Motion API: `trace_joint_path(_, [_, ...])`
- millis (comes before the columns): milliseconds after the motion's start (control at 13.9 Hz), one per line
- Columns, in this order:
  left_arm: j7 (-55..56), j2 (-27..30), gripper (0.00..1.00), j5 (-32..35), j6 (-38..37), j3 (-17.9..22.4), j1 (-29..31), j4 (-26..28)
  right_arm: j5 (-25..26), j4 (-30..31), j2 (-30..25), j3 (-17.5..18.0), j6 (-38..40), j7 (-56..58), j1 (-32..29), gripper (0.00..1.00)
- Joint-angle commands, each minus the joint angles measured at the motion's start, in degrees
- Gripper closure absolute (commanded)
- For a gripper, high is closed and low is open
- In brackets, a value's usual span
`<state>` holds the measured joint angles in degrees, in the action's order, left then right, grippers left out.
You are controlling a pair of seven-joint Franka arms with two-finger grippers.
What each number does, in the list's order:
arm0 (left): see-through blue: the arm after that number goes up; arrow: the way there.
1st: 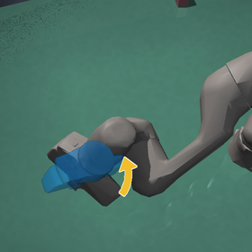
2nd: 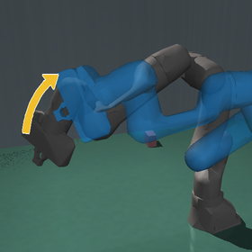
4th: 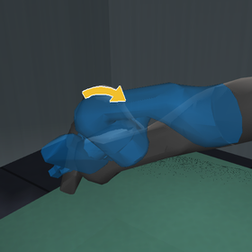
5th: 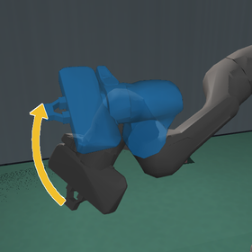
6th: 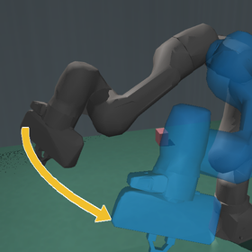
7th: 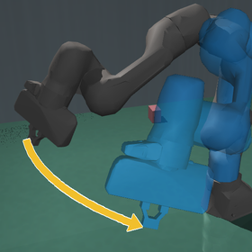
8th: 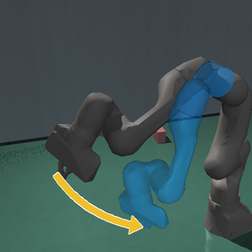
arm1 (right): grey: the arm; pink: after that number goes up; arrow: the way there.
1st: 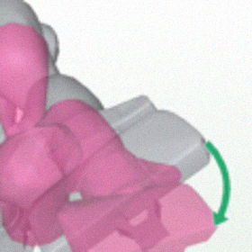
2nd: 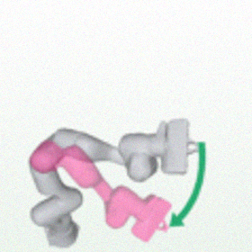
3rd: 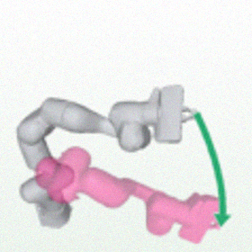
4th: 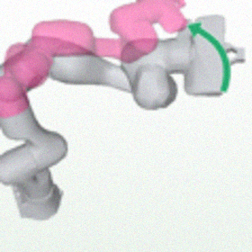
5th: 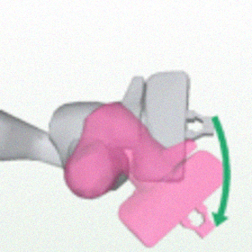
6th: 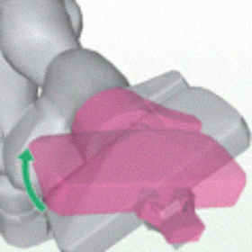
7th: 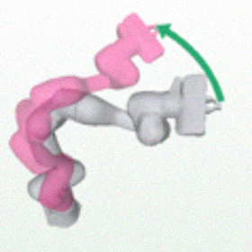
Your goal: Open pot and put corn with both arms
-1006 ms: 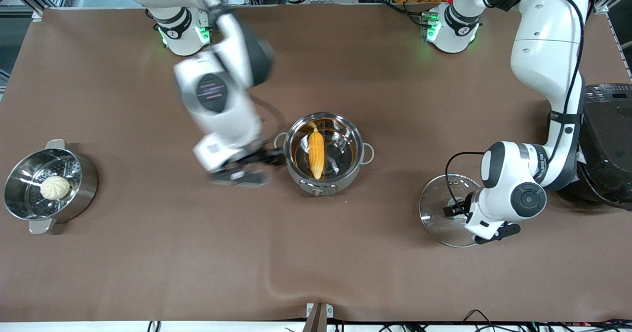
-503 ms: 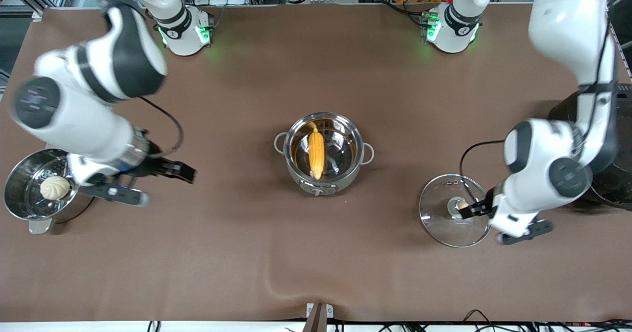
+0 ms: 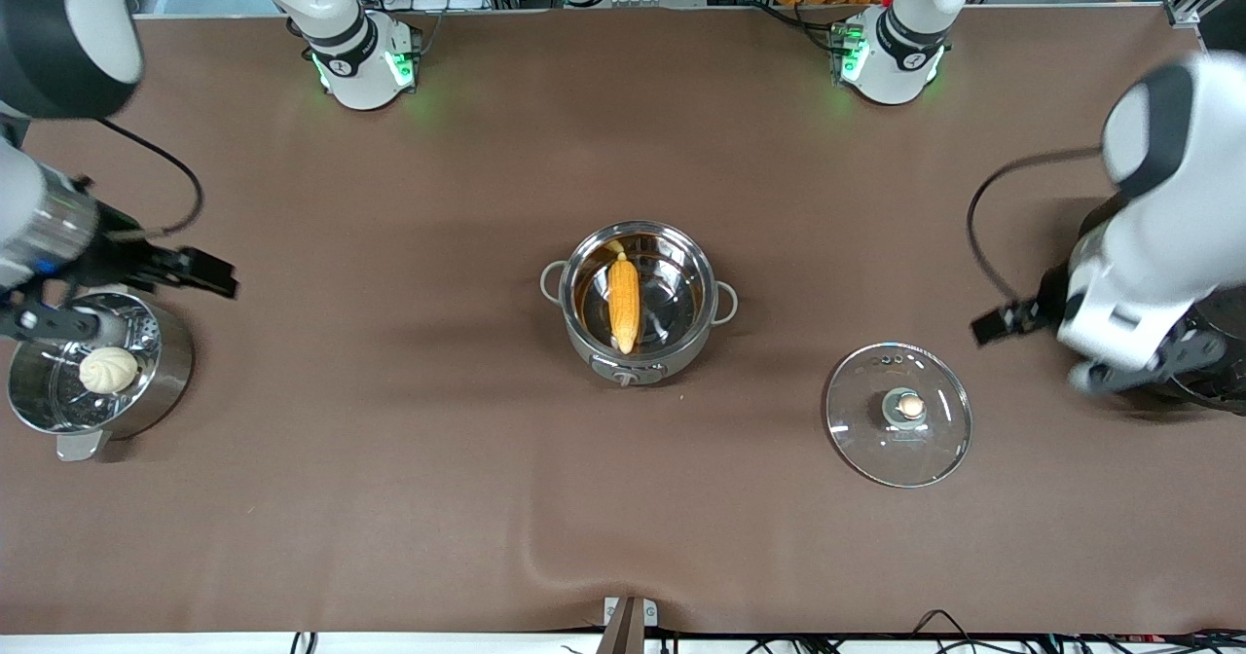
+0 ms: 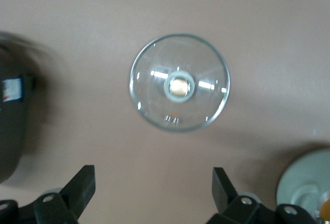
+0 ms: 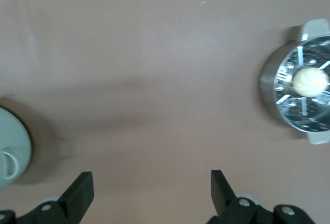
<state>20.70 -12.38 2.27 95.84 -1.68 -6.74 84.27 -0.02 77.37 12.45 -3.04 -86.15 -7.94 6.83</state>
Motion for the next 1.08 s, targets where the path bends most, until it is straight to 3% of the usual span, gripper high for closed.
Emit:
trace_joint_path(0, [-4.95, 8.32, 0.00, 0.01, -4.15, -0.25, -0.03, 3.97, 1.07, -2.21, -1.99, 0.50, 4.47, 1.17, -1.37, 0.00])
trace_joint_path(287, [-17.60, 13.78, 0.00, -0.69, -8.82, -0.78, 1.98, 4.23, 1.68, -3.90, -3.74, 0.41, 8.46, 9.13, -3.66, 0.00])
trace_joint_path(431, [-22.17, 14.05, 0.00, -1.04, -10.75, -3.58, 4.88, 3.79, 0.02, -3.81, -3.84, 0.32, 8.37, 10.92, -6.12, 0.00])
trace_joint_path(1006, [-22.72, 13.88, 0.00, -3.68, -14.01, -3.15, 5.33, -0.87, -0.42, -3.98, -3.84, 0.32, 6.88, 10.93, -7.00, 0.00])
